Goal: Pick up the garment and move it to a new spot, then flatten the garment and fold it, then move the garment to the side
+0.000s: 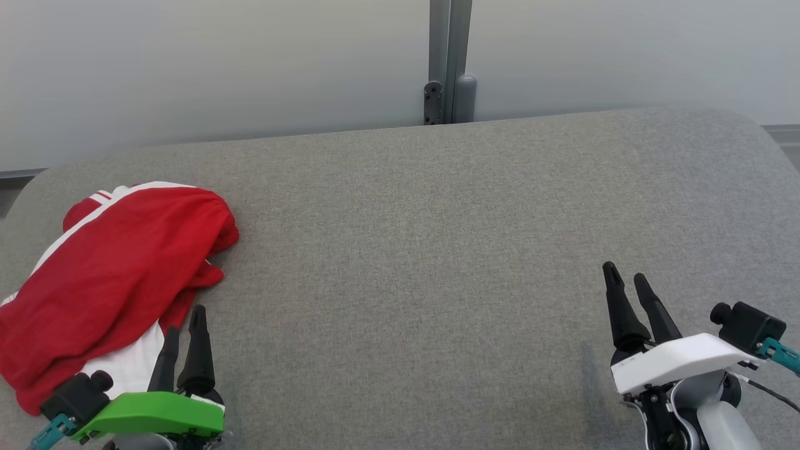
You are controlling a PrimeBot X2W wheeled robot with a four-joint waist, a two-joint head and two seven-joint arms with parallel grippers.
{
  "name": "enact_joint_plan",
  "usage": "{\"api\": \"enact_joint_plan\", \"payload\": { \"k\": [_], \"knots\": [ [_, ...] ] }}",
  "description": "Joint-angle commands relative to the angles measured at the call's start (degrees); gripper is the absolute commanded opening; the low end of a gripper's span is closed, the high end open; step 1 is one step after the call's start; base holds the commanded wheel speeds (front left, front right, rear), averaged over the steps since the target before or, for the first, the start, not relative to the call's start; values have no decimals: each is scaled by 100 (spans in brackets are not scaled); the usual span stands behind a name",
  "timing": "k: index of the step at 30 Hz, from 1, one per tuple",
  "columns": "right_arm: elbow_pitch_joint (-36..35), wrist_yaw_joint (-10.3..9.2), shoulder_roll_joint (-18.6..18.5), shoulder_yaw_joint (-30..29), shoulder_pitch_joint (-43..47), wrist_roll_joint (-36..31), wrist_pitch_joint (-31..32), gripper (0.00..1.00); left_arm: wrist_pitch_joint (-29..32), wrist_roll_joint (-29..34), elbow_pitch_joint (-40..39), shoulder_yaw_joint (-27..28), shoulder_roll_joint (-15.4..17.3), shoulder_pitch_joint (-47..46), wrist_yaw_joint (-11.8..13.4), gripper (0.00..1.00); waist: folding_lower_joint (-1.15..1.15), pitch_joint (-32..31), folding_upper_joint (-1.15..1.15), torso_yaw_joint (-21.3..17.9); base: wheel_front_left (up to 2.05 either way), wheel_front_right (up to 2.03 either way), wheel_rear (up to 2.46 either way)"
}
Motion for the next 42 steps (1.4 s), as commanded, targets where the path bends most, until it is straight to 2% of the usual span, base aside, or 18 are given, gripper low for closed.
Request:
{"api": "enact_joint_plan", "payload": {
  "k": [1, 17, 42],
  "knots": [
    [-54, 2, -54, 30, -39, -248, -68, 100, -61, 244, -101, -25, 79, 10, -21, 100, 0, -1, 0, 1, 0, 0, 0],
    [-63, 2, -61, 19, 23, -1542, -334, 100, -326, 1469, -185, -201, 233, 143, -27, 100, 0, -17, 0, 12, 0, 0, 0],
    [-162, 2, -30, -74, 128, -3061, -685, 100, -674, 2853, -186, -191, 322, 316, -31, 100, 0, -16, 0, 77, 0, 0, 0]
  ]
}}
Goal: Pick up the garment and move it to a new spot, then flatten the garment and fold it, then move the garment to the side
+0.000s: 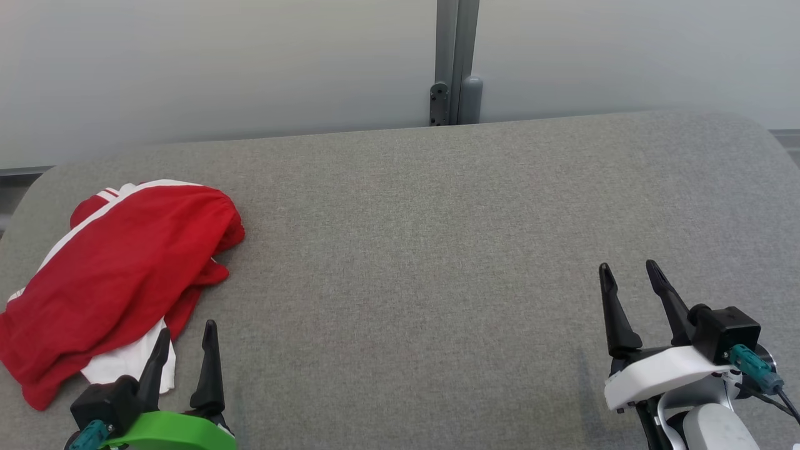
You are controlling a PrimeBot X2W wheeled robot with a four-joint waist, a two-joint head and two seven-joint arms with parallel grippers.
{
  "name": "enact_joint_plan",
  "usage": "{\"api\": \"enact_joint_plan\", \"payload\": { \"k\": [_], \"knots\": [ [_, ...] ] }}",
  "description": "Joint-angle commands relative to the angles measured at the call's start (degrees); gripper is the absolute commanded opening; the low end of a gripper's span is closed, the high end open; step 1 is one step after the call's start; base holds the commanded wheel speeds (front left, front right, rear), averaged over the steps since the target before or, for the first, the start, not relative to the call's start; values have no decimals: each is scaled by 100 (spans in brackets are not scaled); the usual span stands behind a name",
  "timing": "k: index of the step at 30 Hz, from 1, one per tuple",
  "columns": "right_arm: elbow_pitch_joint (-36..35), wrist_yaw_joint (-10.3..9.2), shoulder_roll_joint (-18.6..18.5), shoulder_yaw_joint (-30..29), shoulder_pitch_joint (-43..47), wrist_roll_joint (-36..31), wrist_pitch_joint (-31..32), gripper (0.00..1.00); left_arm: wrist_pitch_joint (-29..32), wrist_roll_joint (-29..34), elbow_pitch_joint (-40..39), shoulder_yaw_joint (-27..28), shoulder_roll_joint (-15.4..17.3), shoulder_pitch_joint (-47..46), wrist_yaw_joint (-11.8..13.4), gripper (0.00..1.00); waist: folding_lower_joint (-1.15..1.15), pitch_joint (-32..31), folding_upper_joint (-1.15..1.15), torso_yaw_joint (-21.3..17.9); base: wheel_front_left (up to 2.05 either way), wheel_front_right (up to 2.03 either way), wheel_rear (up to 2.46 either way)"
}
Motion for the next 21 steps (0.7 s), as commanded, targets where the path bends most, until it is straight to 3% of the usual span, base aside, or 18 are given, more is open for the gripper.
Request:
{"api": "enact_joint_plan", "payload": {
  "k": [1, 21],
  "knots": [
    [-64, 1, -8, -19, 49, -161, -54, 100, -46, 172, -43, 9, 53, 38, -25, 100, 0, -3, 0, -1, 0, 0, 0],
    [37, 1, 51, -161, 241, -799, -293, 100, -277, 992, -110, 97, 55, 143, -25, 100, 0, -26, 0, -21, 0, 0, 0]
  ]
}}
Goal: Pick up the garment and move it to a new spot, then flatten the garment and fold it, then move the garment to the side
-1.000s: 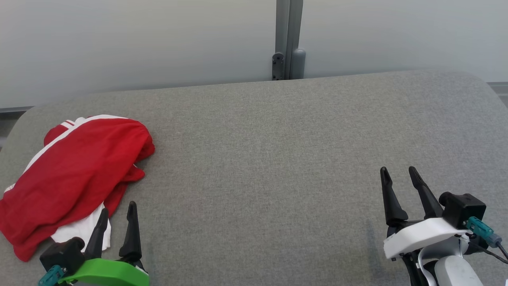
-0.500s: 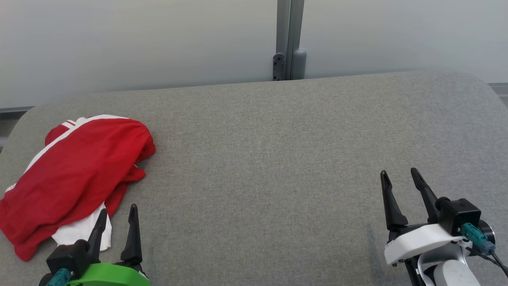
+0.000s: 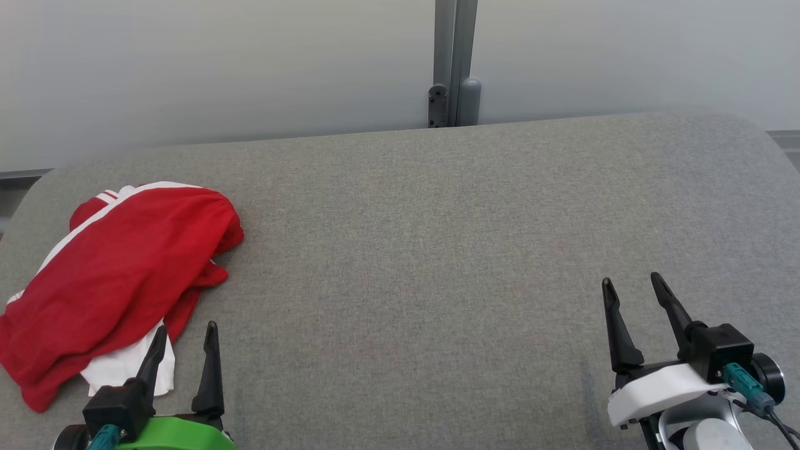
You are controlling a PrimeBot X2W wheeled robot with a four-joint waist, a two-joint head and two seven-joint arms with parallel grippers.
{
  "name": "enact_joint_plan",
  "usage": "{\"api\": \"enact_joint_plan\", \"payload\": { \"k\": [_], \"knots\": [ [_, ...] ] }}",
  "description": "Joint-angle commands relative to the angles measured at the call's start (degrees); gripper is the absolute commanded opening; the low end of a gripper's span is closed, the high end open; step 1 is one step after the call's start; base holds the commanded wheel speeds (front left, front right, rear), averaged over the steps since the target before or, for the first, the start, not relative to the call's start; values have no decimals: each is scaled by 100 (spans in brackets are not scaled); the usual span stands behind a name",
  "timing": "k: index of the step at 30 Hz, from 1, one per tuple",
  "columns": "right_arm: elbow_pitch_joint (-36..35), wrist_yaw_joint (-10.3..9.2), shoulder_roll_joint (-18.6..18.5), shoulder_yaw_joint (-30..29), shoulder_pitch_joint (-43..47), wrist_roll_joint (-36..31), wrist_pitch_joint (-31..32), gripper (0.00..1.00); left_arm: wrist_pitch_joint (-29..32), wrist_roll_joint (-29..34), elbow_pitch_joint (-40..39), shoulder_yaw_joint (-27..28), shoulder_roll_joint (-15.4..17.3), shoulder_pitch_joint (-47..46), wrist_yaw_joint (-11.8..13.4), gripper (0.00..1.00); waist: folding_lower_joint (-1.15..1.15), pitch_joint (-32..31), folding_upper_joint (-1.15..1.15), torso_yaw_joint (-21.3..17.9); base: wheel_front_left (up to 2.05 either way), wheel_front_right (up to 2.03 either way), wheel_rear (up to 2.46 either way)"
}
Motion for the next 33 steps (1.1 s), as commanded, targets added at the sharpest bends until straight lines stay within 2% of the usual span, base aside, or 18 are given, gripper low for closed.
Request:
{"api": "enact_joint_plan", "payload": {
  "k": [1, 15, 33],
  "knots": [
    [4, 0, -8, -16, 55, -139, -63, 100, -46, 116, -32, 21, 51, 71, -17, 100, 0, 0, 0, 0, 0, 0, 0],
    [35, 0, 14, -35, 132, -539, -205, 100, -187, 559, 9, 43, 37, 84, -19, 100, 0, 25, 0, 2, 0, 0, 0],
    [43, 0, 17, -23, 170, -396, -195, 100, -177, 454, 62, -48, 36, 35, -19, 100, 0, 14, 0, 127, 0, 0, 0]
  ]
}}
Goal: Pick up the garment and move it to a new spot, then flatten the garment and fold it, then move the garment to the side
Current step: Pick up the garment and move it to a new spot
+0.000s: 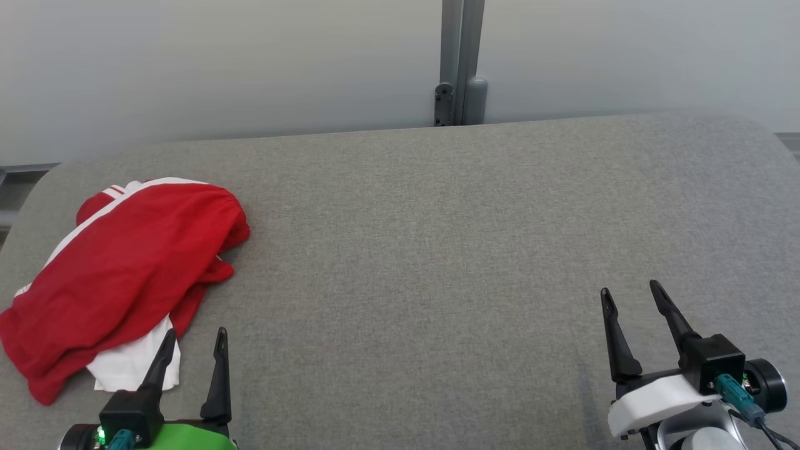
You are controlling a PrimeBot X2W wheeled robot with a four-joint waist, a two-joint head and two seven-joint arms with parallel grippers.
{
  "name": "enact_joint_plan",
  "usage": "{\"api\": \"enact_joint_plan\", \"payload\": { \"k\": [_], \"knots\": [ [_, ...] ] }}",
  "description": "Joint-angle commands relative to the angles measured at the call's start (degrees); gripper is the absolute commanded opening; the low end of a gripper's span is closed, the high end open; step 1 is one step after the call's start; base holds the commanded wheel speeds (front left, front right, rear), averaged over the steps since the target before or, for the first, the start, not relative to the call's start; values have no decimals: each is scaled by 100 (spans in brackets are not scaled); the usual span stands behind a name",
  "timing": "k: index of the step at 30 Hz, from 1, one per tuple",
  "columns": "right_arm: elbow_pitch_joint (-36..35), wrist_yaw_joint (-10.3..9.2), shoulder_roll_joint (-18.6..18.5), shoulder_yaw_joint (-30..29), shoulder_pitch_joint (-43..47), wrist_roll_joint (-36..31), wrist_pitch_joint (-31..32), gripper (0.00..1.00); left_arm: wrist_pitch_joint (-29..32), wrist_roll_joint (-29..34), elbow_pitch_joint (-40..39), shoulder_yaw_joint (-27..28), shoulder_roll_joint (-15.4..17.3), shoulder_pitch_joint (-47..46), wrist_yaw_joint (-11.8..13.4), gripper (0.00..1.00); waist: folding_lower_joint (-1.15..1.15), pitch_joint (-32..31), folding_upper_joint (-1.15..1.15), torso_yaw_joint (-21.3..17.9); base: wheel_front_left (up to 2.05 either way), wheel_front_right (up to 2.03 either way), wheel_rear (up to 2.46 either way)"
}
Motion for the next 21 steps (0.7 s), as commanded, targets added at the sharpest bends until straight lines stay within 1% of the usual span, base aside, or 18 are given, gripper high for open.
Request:
{"api": "enact_joint_plan", "payload": {
  "k": [1, 5, 9, 14, 18, 21],
  "knots": [
    [-12, 0, -2, 0, 79, 32, -28, 100, -17, 6, 19, -1, 32, -39, -16, 100, 0, -26, 0, 109, 0, 0, 0],
    [-23, 0, -4, -30, 184, 13, -25, 100, -13, 24, 39, -31, -6, -83, -5, 100, 0, -117, 0, 510, 0, 0, 0],
    [-18, 0, -3, 38, 189, 57, -25, 100, -11, 51, 68, -49, 12, -1, -4, 100, 0, -202, 0, 1045, 0, 0, 0],
    [17, 0, -4, 261, 76, 131, -25, 100, -12, 40, 80, 62, 68, 127, -4, 100, 0, -279, 0, 1755, 0, 0, 0],
    [38, 0, -4, 542, -55, 175, -25, 100, -11, 40, 44, 170, 77, 223, -4, 100, 0, -287, 0, 2073, 0, 0, 0],
    [20, -1, -9, 691, -118, 182, -25, 100, -11, 18, 15, 172, 86, 242, -4, 100, 0, -254, 0, 2158, 0, 0, 0]
  ]
}}
